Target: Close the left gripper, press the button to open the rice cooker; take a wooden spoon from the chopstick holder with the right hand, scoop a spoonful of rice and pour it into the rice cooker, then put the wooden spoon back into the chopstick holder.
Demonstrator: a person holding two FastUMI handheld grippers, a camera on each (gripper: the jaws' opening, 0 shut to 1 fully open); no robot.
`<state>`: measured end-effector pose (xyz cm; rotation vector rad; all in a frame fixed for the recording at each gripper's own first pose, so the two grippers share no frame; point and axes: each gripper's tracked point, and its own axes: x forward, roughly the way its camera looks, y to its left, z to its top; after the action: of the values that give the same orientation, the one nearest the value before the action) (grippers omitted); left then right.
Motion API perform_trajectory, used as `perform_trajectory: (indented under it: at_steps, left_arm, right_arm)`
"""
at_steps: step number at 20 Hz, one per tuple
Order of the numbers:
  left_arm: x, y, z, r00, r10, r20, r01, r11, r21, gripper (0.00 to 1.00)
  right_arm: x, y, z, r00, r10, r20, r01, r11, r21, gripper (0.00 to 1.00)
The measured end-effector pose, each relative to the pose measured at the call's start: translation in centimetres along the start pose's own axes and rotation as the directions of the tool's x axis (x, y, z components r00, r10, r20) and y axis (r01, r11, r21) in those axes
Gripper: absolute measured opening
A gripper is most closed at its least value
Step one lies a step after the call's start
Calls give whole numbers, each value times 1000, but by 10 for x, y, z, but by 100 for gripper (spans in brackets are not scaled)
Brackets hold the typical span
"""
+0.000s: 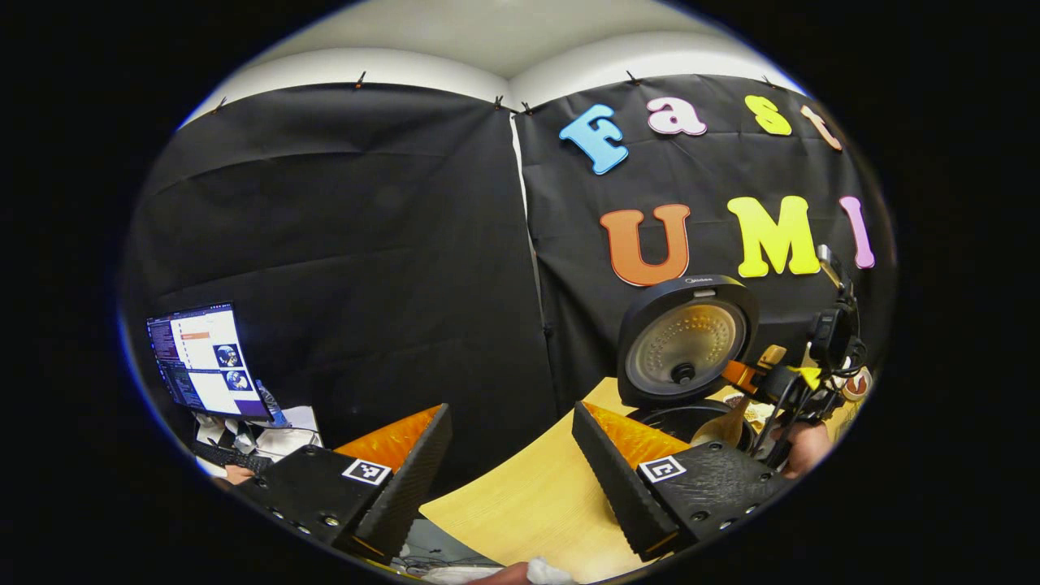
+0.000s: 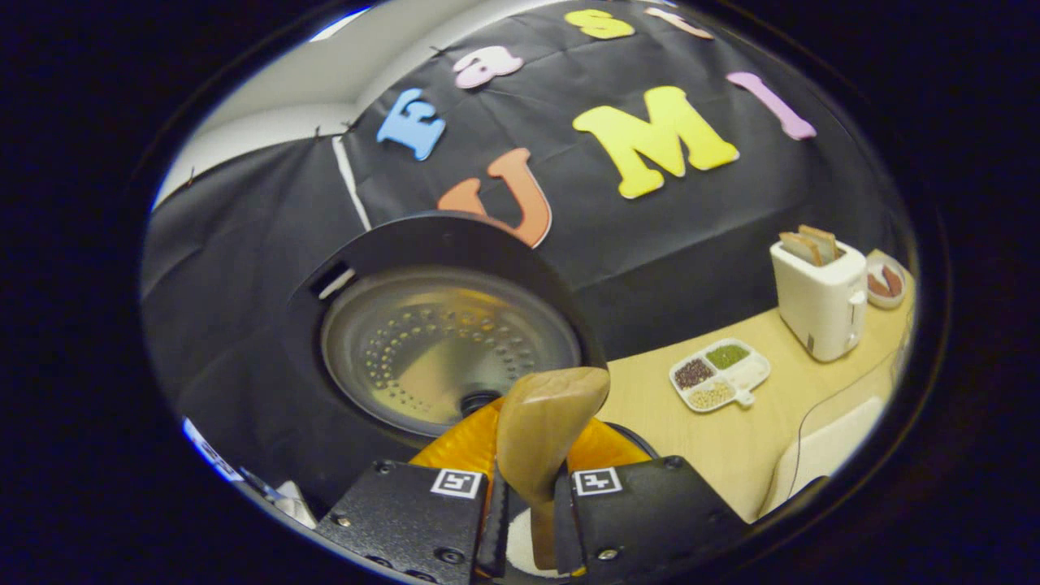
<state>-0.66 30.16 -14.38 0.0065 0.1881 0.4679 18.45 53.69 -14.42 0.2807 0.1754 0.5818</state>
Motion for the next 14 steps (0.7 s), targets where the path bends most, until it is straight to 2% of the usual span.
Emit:
perform_trajectory:
  at_steps: [3,5,7,8,14]
  left_arm:
    - [0,4,0,1000,7,0,-7,1000,1,95]
    - [-1,6,0,1000,14,0,-14,1000,0,95]
    - [-2,8,-1,1000,22,-2,-22,1000,1,95]
    - [-2,9,-2,1000,24,-3,-24,1000,0,95]
    - [-5,9,2,1000,26,4,-26,1000,0,95]
  right_arm:
    - [3,17,-10,1000,0,5,1,970,-245,28]
    - [5,25,-16,1000,8,-1,-8,924,-381,28]
    - [3,33,-18,1000,12,1,-10,861,-509,28]
    - [2,37,-22,1000,25,0,-21,836,-548,28]
    - [1,51,-25,998,66,-9,-56,767,-639,28]
